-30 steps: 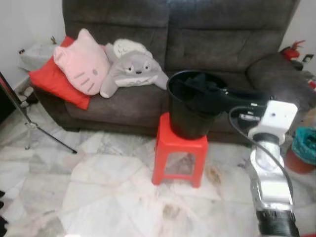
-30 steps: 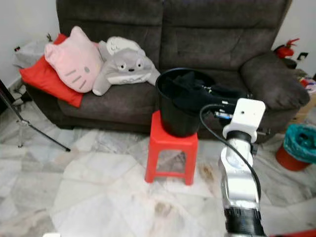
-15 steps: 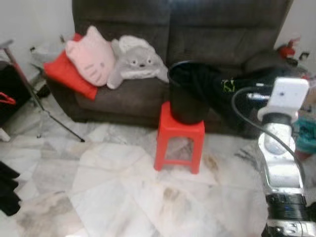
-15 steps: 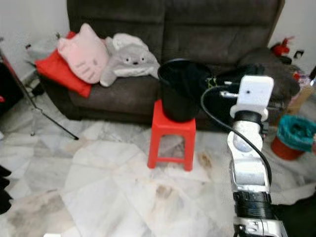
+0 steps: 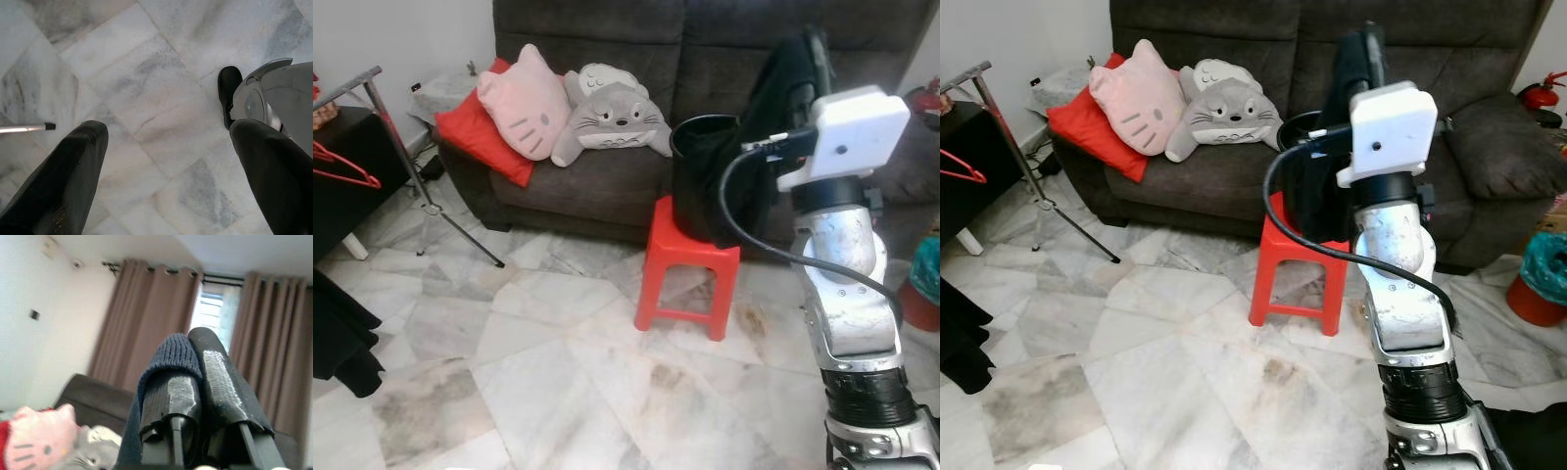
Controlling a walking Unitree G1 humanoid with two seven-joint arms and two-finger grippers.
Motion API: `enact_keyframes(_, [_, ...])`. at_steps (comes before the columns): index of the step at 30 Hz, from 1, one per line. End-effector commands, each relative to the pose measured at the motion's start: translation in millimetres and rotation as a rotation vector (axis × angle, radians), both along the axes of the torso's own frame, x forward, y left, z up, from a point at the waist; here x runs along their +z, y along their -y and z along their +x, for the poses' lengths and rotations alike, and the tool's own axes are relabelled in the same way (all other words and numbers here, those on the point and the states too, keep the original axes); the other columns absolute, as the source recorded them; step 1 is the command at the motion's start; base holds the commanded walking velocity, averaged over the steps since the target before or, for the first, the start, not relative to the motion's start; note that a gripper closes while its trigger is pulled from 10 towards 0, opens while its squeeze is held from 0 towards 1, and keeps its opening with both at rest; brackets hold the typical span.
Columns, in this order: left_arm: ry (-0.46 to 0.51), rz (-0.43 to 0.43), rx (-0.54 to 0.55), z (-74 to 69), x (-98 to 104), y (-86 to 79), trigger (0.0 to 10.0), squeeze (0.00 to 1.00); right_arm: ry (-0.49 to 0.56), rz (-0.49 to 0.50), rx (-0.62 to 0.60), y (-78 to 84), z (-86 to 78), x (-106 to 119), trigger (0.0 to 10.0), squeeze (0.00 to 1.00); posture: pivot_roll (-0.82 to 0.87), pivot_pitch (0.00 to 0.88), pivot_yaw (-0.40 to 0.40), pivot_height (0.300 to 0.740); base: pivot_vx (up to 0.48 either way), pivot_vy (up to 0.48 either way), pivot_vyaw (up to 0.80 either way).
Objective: Hang hanger
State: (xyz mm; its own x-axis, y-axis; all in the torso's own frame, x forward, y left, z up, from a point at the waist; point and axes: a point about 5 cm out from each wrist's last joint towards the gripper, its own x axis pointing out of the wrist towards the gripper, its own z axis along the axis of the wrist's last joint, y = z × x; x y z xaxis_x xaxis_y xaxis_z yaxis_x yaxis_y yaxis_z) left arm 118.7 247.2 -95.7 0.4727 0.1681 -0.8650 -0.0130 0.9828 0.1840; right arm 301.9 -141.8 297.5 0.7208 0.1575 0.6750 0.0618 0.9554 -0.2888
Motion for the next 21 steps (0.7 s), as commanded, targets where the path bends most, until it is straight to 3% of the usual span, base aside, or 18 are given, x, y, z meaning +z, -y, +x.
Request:
enact_keyframes(1, [-0.007, 0.009, -0.008, -2.0, 0, -2.4, 10.0, 0.00, 0.062, -0.060, 0.151, -22.6, -11.8, 16, 10.0, 0.00, -0.08, 0.000, 0.012, 0.740, 0.000, 0.000, 0.00])
enact_keyframes(2, [-0.007, 0.009, -0.008, -2.0, 0, -2.4, 10.0, 0.00, 0.062, -0.060, 0.151, -22.6, -11.8, 16, 10.0, 0.00, -0.08, 0.000, 0.012, 0.740, 0.000, 0.000, 0.00])
enact_keyframes(6, [-0.004, 0.007, -0.005, -1.8, 0, -2.1, 10.0, 0.00, -0.077, -0.124, 0.496, -59.7, -22.5, 1, 10.0, 0.00, -0.08, 0.000, 0.010, 0.740, 0.000, 0.000, 0.00])
enact_keyframes(14, [-0.005, 0.005, -0.003, -1.4, 0, -1.1, 10.0, 0.00, -0.193, -0.189, 0.834, -84.4, -46.8, -12, 10.0, 0.00, -0.08, 0.000, 0.005, 0.740, 0.000, 0.000, 0.00])
enact_keyframes(19, [-0.004, 0.004, 0.000, -1.1, 0, -0.9, 10.0, 0.00, -0.235, -0.213, 0.925, -92.1, -54.5, -17, 10.0, 0.00, -0.08, 0.000, 0.002, 0.740, 0.000, 0.000, 0.00])
enact_keyframes(21, [-0.003, 0.004, 0.001, -1.0, 0, -0.9, 10.0, 0.00, -0.248, -0.190, 0.903, -90.4, -51.0, -19, 10.0, 0.00, -0.08, 0.000, 0.002, 0.740, 0.000, 0.000, 0.00])
